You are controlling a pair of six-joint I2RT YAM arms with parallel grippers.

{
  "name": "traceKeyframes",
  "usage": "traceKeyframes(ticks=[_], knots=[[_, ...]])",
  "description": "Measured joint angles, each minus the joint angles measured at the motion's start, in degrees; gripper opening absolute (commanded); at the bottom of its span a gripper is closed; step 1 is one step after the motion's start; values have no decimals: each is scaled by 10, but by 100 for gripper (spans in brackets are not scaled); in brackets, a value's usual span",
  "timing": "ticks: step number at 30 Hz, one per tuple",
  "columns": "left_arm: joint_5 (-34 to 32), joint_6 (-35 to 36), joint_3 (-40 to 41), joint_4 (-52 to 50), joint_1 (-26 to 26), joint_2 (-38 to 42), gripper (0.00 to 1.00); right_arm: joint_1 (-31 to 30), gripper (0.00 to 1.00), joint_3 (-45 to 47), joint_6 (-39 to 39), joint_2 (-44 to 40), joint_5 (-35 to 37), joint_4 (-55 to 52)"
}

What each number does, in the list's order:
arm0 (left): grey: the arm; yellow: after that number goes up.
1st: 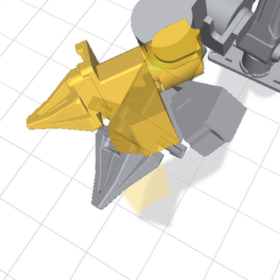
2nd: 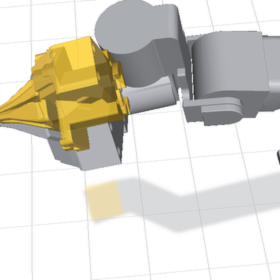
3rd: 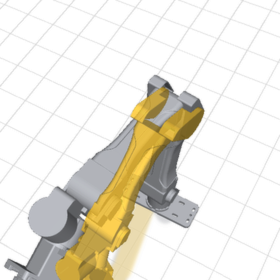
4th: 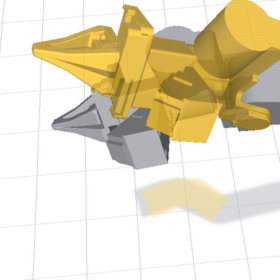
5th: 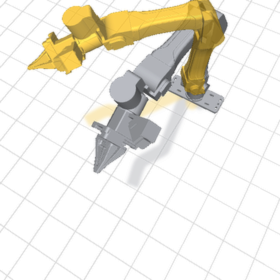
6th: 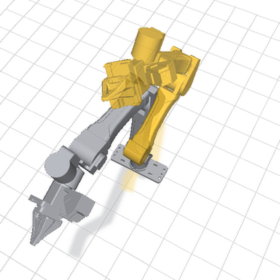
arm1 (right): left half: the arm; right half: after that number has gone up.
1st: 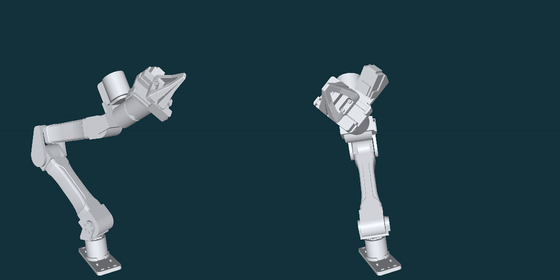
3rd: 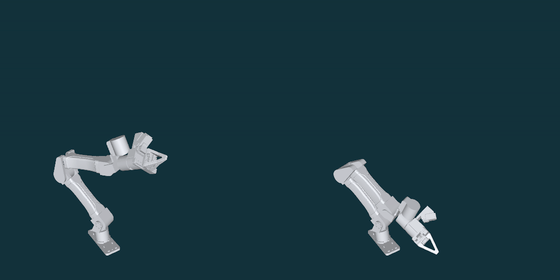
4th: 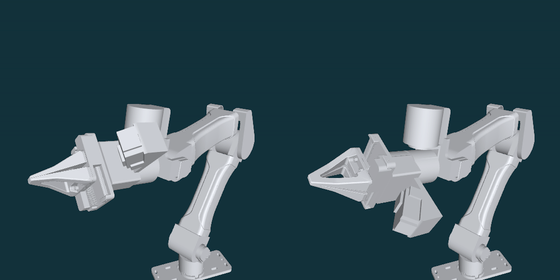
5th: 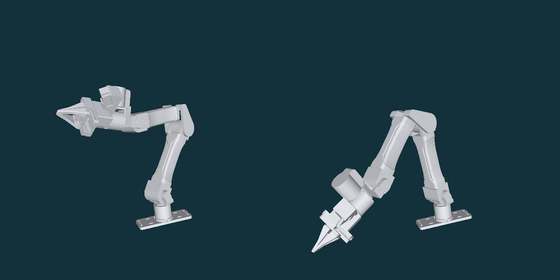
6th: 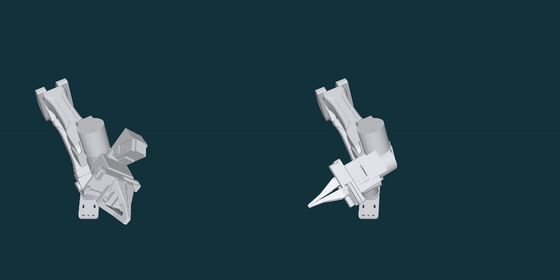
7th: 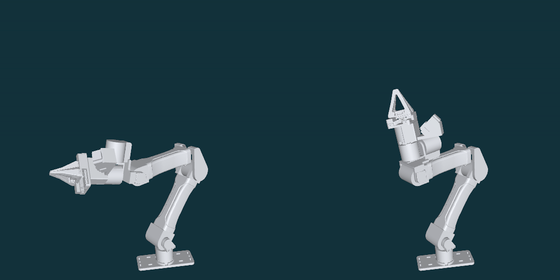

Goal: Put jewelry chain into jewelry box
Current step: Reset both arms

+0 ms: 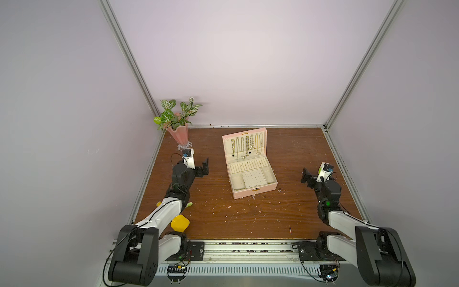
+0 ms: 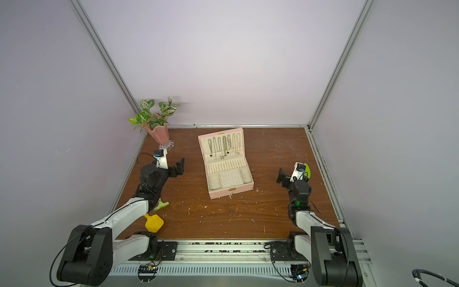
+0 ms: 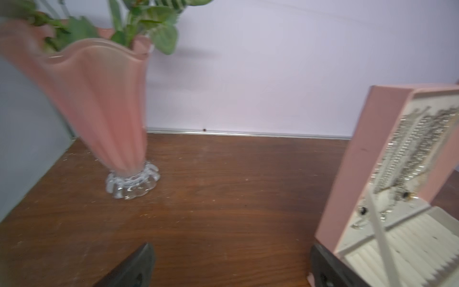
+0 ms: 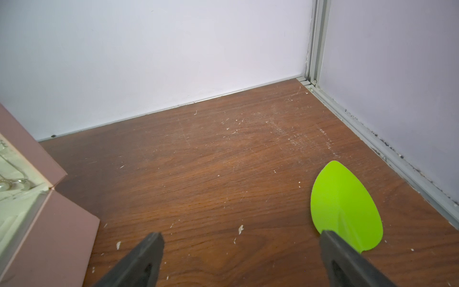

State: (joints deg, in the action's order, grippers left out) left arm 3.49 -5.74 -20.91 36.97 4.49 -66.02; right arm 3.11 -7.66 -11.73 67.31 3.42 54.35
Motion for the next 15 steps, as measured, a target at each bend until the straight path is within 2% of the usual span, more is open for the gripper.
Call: traceKeyframes(ticks=[5,10,12,15], knots=[[-63,23,67,126,-13,-68,99,0,99,11,41,73,-15,108],[-54,45,85,266,-24,-197,99,-30,100,7,90,163,-35,188],[-41,47,94,289,-33,-218,99,-46,100,-1,109,202,-41,200],[-38,46,94,309,-41,-221,99,-55,100,-28,120,212,-39,180]])
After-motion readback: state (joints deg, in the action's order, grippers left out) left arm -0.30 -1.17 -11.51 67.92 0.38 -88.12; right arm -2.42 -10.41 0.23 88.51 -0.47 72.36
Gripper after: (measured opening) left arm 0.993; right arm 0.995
